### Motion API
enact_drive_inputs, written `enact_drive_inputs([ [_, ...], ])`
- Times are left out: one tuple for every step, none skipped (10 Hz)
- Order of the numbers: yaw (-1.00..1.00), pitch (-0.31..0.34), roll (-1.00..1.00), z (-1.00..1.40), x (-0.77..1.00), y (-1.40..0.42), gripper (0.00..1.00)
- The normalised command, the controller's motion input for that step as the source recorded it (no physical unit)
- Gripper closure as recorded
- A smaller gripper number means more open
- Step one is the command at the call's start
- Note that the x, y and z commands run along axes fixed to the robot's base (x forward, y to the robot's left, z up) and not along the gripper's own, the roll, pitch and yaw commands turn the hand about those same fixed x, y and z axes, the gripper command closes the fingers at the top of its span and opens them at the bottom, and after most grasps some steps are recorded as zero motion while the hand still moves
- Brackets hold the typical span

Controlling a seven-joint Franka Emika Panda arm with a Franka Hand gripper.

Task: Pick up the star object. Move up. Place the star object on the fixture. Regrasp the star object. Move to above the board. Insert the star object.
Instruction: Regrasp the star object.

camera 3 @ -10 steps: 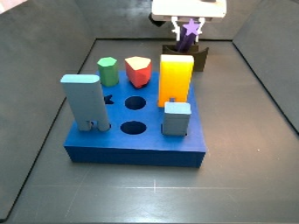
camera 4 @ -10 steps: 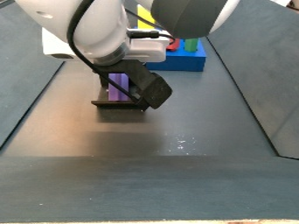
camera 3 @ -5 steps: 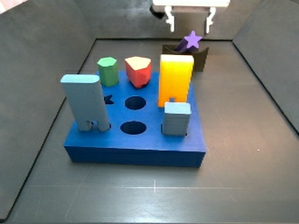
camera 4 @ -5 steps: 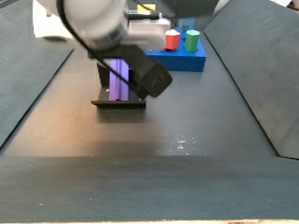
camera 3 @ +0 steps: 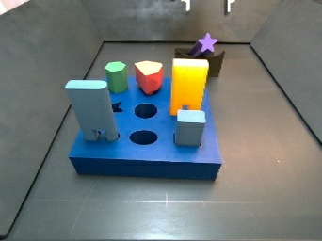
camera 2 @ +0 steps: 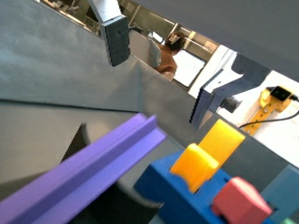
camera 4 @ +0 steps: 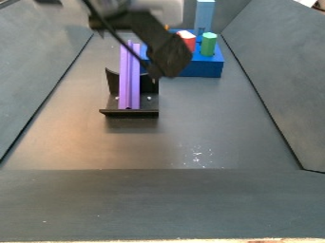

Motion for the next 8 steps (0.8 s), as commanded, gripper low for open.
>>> enact_drive_inputs([
  [-0.02, 0.081, 0.04, 0.32, -0.02, 0.00, 0.00],
  [0.03, 0.062, 1.00, 0.72, 0.01, -1.00, 0.00],
  [0.03, 0.058, 1.00, 0.63, 0.01, -1.00, 0.00],
  [0.03, 0.054, 1.00, 0.60, -0.01, -1.00, 0.00],
  [0.03, 0.045, 1.00, 0.50, -0.05, -1.00, 0.00],
  [0.03, 0.040, 1.00, 0.33, -0.07, -0.90, 0.00],
  [0.03, 0.037, 1.00, 0.15, -0.06, -0.76, 0.00],
  [0.03, 0.034, 1.00, 0.08, -0.04, -0.60, 0.00],
])
